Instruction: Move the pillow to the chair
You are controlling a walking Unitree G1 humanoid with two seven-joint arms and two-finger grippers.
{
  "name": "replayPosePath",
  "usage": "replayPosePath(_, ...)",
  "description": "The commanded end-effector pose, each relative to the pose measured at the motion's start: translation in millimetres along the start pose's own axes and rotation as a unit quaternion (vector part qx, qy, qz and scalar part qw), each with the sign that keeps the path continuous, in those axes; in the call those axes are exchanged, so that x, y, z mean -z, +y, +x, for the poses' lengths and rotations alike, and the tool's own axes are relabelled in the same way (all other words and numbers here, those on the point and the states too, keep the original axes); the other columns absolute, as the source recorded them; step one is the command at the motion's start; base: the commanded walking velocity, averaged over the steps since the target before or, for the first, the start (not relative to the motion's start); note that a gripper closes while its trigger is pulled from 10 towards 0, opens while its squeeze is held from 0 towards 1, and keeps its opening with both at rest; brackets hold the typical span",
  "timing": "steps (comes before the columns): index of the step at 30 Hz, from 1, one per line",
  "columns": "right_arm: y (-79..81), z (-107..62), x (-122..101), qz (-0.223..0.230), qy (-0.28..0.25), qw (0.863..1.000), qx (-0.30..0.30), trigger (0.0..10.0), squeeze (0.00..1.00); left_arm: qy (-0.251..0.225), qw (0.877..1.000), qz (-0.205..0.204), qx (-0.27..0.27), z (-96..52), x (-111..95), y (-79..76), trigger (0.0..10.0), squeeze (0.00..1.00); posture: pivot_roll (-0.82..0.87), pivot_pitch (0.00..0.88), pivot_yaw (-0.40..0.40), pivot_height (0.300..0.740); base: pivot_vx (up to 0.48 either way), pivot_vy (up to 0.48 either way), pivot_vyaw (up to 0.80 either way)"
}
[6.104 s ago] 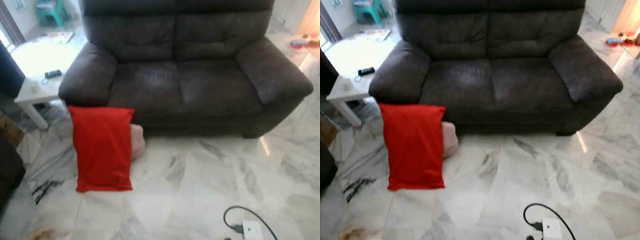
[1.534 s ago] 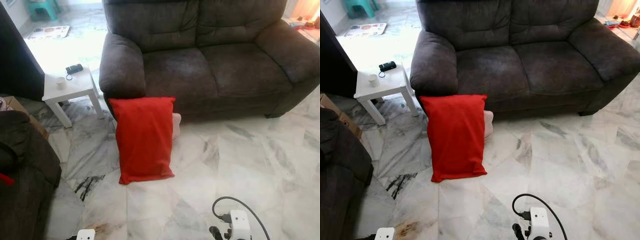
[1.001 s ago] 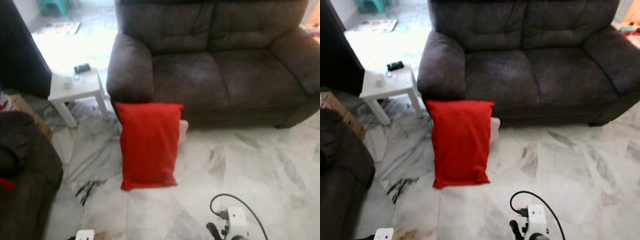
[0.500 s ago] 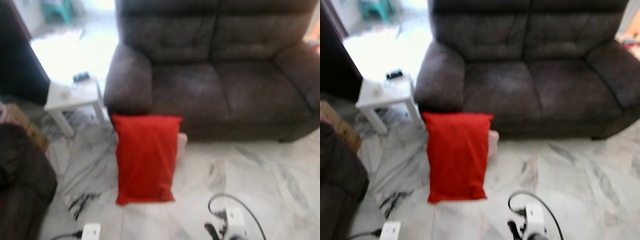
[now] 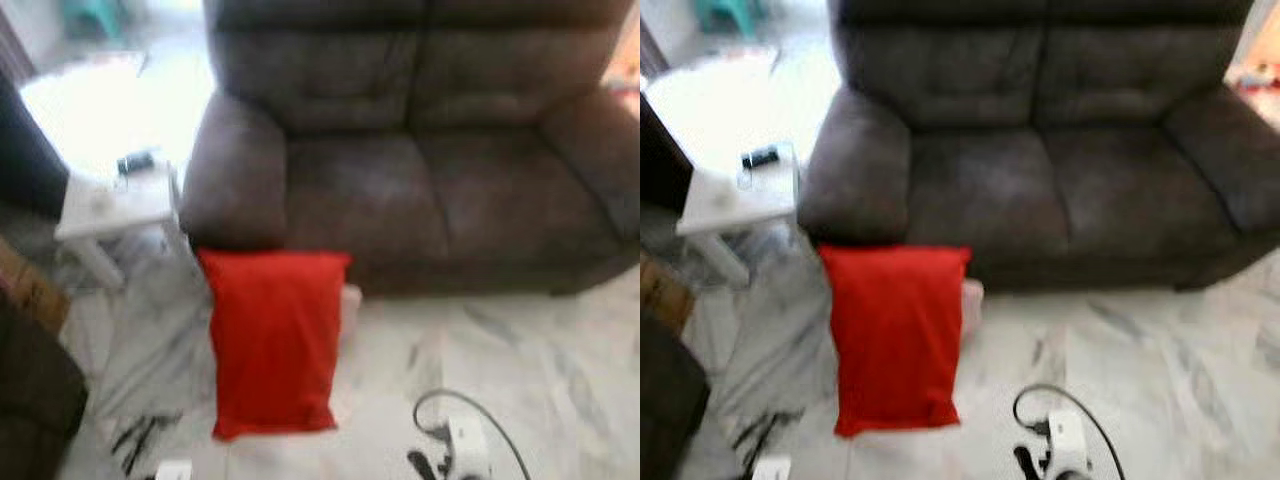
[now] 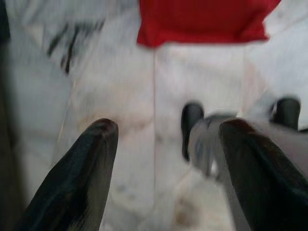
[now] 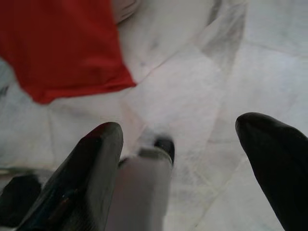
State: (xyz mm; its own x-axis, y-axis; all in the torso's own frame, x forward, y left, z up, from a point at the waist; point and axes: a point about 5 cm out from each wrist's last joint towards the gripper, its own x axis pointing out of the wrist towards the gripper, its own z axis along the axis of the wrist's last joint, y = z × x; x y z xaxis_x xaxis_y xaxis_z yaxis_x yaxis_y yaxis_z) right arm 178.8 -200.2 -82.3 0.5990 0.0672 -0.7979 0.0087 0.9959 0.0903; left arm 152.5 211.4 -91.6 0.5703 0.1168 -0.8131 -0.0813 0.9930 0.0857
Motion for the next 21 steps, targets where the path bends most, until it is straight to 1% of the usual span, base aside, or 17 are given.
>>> replayPosePath(1, -6.2, -2.5, 5.7, -0.005, 0.01, 1.0, 0.01, 10.0, 0.0, 0.02, 1.0, -0.006, 0.008, -2.4, 12.2, -7.0, 10.0, 0.0, 0.07, 0.12, -0.016, 0.74, 0.315, 0.0, 0.0)
replayPosePath(5, -5.5, -2.3, 5.5, -0.007, 0.01, 1.0, 0.009, 10.0, 0.0, 0.019, 1.0, -0.005, 0.008, -2.0, 11.0, -8.2, 10.0, 0.0, 0.07, 0.115, -0.016, 0.74, 0.316, 0.0, 0.0)
replayPosePath(7, -5.5, -2.3, 5.4, -0.008, 0.01, 1.0, 0.009, 10.0, 0.0, 0.018, 1.0, -0.005, 0.008, -1.9, 10.8, -8.5, 10.0, 0.0, 0.07, 0.115, -0.016, 0.74, 0.319, 0.0, 0.41)
replayPosePath(13, -5.3, -2.1, 4.7, -0.01, 0.008, 1.0, 0.008, 10.0, 0.0, 0.018, 1.0, -0.004, 0.009, -1.7, 10.2, -10.0, 10.0, 0.0, 0.07, 0.112, -0.017, 0.74, 0.306, 0.0, 0.77)
replayPosePath(21, -5.6, -2.0, 3.6, -0.015, 0.008, 1.0, 0.008, 10.0, 0.0, 0.018, 1.0, -0.004, 0.011, -1.6, 10.1, -11.4, 10.0, 0.0, 0.07, 0.12, -0.023, 0.74, 0.0, 0.0, 0.8)
